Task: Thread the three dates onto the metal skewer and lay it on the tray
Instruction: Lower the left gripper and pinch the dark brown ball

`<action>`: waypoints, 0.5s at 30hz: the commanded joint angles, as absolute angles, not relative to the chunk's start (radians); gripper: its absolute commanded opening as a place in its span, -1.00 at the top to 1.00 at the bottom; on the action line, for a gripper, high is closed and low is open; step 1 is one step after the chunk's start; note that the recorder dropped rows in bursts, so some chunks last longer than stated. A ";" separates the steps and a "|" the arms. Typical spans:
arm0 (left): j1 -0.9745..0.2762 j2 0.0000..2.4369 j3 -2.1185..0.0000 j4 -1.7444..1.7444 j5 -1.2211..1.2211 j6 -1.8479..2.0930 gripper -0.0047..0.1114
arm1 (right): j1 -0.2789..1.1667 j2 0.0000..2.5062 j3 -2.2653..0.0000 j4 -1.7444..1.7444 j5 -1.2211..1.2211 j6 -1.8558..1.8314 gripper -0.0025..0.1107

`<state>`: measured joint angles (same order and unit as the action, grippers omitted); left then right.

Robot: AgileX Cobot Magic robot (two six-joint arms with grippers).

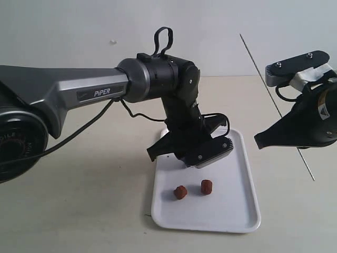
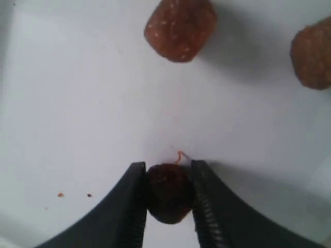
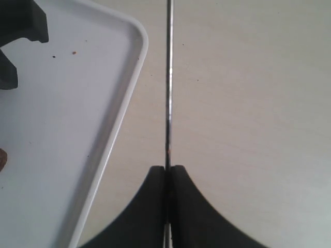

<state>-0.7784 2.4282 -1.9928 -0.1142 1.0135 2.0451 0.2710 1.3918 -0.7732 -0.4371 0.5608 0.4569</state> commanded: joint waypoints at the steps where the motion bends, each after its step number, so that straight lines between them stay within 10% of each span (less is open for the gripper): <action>1: -0.779 2.435 -1.989 -0.114 1.008 2.022 0.43 | 0.264 1.387 -0.764 -0.444 0.554 0.454 0.96; 15: -0.779 2.435 -1.989 -0.114 0.996 1.976 0.43 | 0.264 1.387 -0.764 -0.444 0.554 0.456 0.96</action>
<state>-0.7784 2.4282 -1.9928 -0.1142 1.0007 1.9934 0.2710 1.3918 -0.7732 -0.4371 0.5608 0.4569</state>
